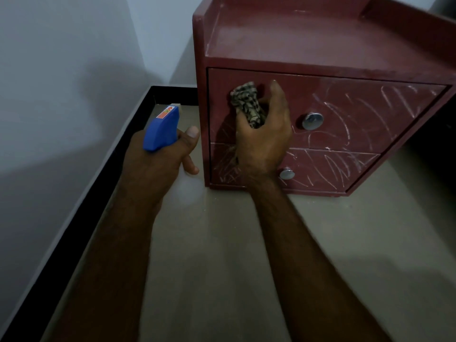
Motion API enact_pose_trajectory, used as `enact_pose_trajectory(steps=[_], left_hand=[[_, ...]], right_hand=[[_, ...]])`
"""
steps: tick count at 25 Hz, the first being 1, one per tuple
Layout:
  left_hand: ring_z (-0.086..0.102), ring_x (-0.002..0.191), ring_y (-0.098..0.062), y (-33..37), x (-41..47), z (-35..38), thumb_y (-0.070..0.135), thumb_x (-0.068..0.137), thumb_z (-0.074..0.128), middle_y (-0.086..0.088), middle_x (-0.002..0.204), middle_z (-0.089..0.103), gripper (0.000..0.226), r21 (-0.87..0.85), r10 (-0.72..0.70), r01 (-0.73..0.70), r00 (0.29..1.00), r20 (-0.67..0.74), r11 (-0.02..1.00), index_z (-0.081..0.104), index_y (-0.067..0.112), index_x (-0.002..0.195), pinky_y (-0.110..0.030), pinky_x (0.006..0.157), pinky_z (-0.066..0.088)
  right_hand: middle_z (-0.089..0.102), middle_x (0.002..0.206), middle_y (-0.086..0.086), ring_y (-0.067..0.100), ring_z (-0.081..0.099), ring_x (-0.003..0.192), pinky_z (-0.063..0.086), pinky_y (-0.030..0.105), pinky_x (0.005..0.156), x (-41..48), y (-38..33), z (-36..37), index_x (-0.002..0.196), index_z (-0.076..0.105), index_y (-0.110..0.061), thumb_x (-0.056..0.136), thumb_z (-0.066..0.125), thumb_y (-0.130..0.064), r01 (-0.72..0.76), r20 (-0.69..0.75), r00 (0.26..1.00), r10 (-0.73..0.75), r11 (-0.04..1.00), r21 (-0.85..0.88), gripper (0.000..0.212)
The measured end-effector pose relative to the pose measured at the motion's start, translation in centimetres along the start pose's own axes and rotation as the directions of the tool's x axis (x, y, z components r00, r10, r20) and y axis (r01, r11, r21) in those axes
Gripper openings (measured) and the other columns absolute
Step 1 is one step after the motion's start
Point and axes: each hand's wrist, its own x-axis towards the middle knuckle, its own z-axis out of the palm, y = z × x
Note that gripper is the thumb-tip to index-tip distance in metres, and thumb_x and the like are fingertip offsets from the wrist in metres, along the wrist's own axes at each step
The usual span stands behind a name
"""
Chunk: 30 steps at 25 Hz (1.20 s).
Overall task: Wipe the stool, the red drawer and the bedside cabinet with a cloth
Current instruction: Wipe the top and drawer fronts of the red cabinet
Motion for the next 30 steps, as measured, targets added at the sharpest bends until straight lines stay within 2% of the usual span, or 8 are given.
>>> enact_pose_trajectory(steps=[6,8,14,18,21,25,28,30], left_hand=[[0.072,0.089,-0.022,0.0,-0.1,0.4,0.037,0.096,0.064,-0.014,0.067,0.068,0.028,-0.013,0.001,-0.001,1.0,0.016,1.0,0.062,0.011,0.088,-0.024,0.083,0.038],[0.072,0.089,-0.021,-0.1,-0.2,0.4,0.038,0.096,0.063,-0.015,0.068,0.068,0.034,-0.007,-0.001,0.001,1.0,0.021,1.0,0.062,0.004,0.093,-0.023,0.082,0.038],[0.073,0.082,-0.021,-0.3,-0.3,-0.1,0.036,0.096,0.065,-0.001,0.058,0.065,0.024,-0.004,0.005,-0.005,1.0,0.008,1.0,0.061,0.015,0.086,-0.032,0.094,0.043],[0.073,0.087,-0.018,-0.3,-0.3,-0.2,0.037,0.097,0.063,-0.003,0.063,0.066,0.026,0.024,-0.024,0.024,1.0,-0.002,0.999,0.06,0.013,0.087,-0.021,0.083,0.039],[0.073,0.089,-0.013,-0.4,-0.2,-0.4,0.037,0.098,0.063,0.001,0.059,0.065,0.022,0.028,-0.016,0.016,1.0,0.003,0.999,0.061,0.017,0.088,-0.022,0.088,0.039],[0.073,0.086,-0.016,-0.6,-0.2,-0.4,0.038,0.098,0.062,-0.002,0.061,0.066,0.03,0.034,-0.004,0.004,1.0,0.014,0.999,0.062,0.008,0.095,-0.021,0.085,0.04],[0.073,0.083,-0.015,-0.6,0.0,-0.7,0.041,0.097,0.063,0.0,0.058,0.066,0.025,0.042,-0.01,0.01,1.0,0.004,0.999,0.061,0.017,0.088,-0.024,0.086,0.04],[0.073,0.078,-0.02,-0.6,0.0,-0.9,0.043,0.096,0.064,0.0,0.058,0.066,0.023,0.036,-0.008,0.008,1.0,-0.007,0.999,0.06,0.023,0.085,-0.03,0.088,0.044]], right_hand=[[0.069,0.134,0.003,0.019,0.066,0.117,0.054,0.032,0.094,-1.7,-0.9,1.2,0.15,0.053,-0.014,0.086,0.081,-0.021,0.106,0.176,0.979,-0.106,0.994,0.011,0.07],[0.071,0.129,0.002,0.018,0.067,0.113,0.059,0.039,0.091,-1.8,-0.6,1.2,0.149,0.054,-0.015,0.086,0.08,-0.022,0.111,0.171,0.979,-0.112,0.994,0.012,0.068],[0.072,0.13,0.003,0.02,0.069,0.113,0.055,0.032,0.092,-2.6,0.5,1.6,0.146,0.058,-0.012,0.084,0.081,-0.022,0.089,0.133,0.987,-0.087,0.996,-0.011,0.067],[0.074,0.122,0.004,0.021,0.07,0.107,0.059,0.037,0.086,-3.7,1.4,2.1,0.144,0.06,-0.012,0.084,0.081,-0.024,0.042,0.143,0.989,-0.041,0.999,-0.008,0.065],[0.072,0.124,0.006,0.02,0.069,0.11,0.06,0.042,0.089,-3.0,0.5,2.6,0.147,0.055,-0.011,0.086,0.079,-0.024,0.002,0.152,0.988,-0.011,0.998,0.061,0.067],[0.075,0.114,0.005,0.018,0.071,0.101,0.062,0.043,0.082,-3.3,0.6,2.7,0.146,0.056,-0.011,0.085,0.081,-0.024,-0.021,0.154,0.988,0.011,0.998,0.065,0.067],[0.074,0.106,-0.007,0.001,0.069,0.092,0.062,0.03,0.08,-5.0,2.0,1.5,0.143,0.059,-0.015,0.08,0.087,-0.026,-0.234,0.229,0.952,0.203,0.965,0.116,0.07],[0.073,0.109,-0.01,-0.001,0.07,0.097,0.063,0.03,0.084,-5.5,3.1,0.5,0.137,0.06,-0.021,0.078,0.089,-0.027,-0.5,0.345,0.846,0.407,0.83,0.246,0.066]])
